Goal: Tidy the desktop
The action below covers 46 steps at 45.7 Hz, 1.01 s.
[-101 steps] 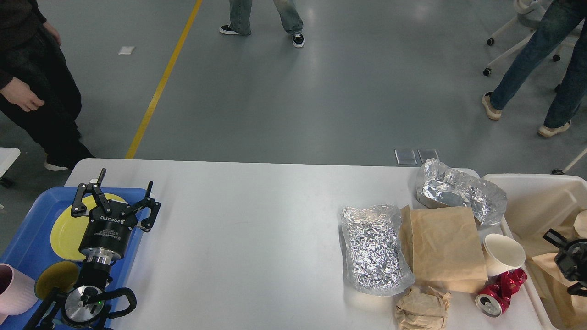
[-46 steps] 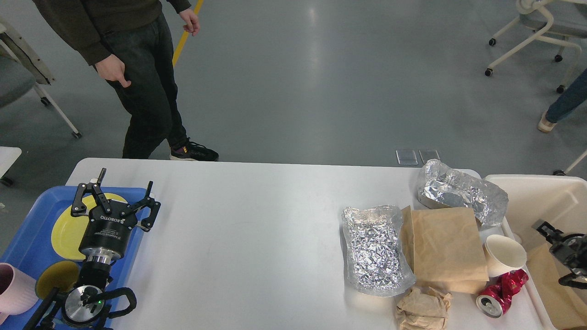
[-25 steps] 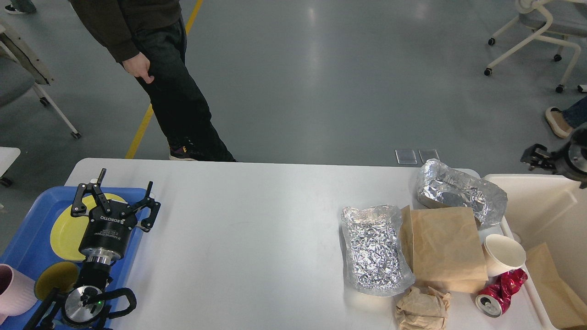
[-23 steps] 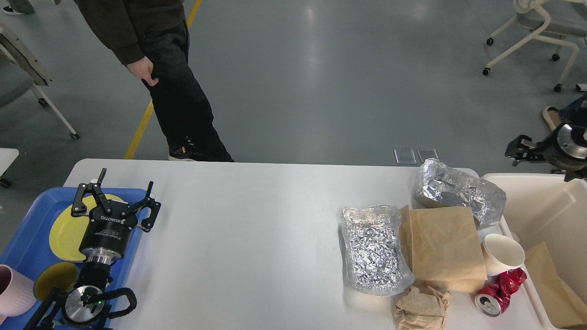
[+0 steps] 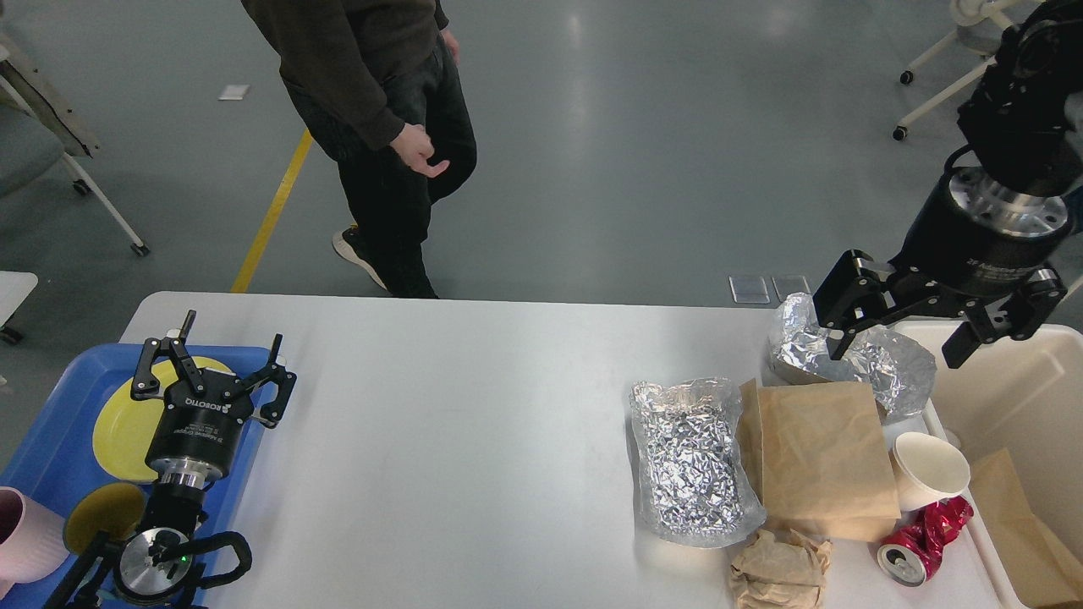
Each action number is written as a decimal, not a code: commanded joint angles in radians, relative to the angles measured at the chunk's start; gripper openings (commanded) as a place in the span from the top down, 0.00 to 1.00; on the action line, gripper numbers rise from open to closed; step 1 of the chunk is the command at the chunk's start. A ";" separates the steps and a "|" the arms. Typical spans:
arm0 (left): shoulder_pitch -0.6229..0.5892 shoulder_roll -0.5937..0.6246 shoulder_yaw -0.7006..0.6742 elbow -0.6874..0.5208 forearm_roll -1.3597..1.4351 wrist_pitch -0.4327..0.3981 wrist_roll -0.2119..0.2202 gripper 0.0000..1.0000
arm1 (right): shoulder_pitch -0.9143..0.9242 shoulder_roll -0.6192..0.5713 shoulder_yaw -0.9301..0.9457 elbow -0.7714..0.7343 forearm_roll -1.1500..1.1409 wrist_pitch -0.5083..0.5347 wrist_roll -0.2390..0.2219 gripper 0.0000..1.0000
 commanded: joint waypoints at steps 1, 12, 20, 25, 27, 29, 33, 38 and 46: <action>0.000 0.000 0.000 0.000 0.000 0.000 0.002 0.04 | 0.098 0.016 0.001 0.074 0.054 -0.024 0.001 0.00; 0.000 0.000 0.000 0.000 0.001 0.000 0.002 0.04 | 0.069 0.010 0.011 0.081 0.067 -0.113 0.012 0.00; 0.000 0.000 0.000 0.000 0.002 0.000 0.002 0.04 | -0.024 -0.004 0.004 0.077 0.065 -0.232 0.011 0.00; -0.002 0.000 0.000 0.000 0.000 0.000 0.002 0.04 | -0.070 -0.007 -0.009 0.071 0.053 -0.261 0.011 0.00; 0.000 0.000 0.000 0.000 0.001 0.000 0.002 0.04 | -0.100 -0.019 -0.025 0.064 0.045 -0.281 0.008 0.00; 0.000 0.000 0.000 0.000 0.001 0.000 0.002 0.04 | -0.141 -0.054 -0.059 0.036 0.038 -0.318 0.005 0.00; 0.000 0.000 0.000 0.000 0.001 0.000 0.002 0.04 | -0.202 -0.116 -0.102 -0.004 0.038 -0.353 0.005 0.02; 0.000 0.000 0.000 0.000 0.000 0.000 0.000 0.04 | -0.325 -0.205 -0.110 -0.076 0.039 -0.381 0.005 0.02; 0.000 0.000 0.000 0.000 0.001 0.000 0.000 0.04 | -0.544 -0.234 -0.092 -0.206 0.053 -0.447 0.005 0.02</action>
